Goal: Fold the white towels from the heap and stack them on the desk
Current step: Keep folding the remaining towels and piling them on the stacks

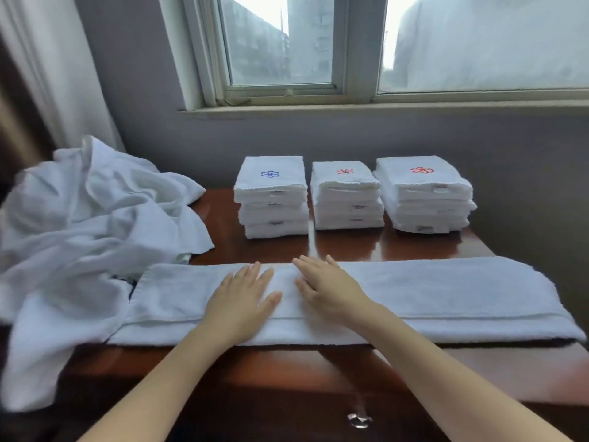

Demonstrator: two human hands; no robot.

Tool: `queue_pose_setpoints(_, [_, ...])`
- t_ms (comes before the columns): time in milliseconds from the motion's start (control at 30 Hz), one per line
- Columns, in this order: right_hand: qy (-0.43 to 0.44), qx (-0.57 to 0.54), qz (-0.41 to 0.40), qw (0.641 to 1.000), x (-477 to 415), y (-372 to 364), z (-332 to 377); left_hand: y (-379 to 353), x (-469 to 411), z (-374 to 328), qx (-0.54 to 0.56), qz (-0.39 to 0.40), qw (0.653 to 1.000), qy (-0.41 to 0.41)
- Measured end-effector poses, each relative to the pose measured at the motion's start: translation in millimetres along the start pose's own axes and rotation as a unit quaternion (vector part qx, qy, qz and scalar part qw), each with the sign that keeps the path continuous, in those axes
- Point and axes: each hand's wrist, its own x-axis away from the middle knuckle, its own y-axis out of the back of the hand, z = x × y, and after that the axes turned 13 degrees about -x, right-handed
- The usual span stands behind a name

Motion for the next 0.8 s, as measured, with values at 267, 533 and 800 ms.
queue_pose_setpoints(267, [0.070,0.012,0.040,0.997,-41,-65,65,-17,40,90,-0.002,0.015,0.993,0.114])
queue_pose_setpoints(533, [0.035,0.056,0.071,0.995,-67,-97,84,-27,46,119,0.029,-0.001,0.982,0.184])
queue_pose_setpoints(800, [0.050,0.089,0.073,0.992,-59,-86,59,-26,47,93,0.023,-0.007,0.979,0.201])
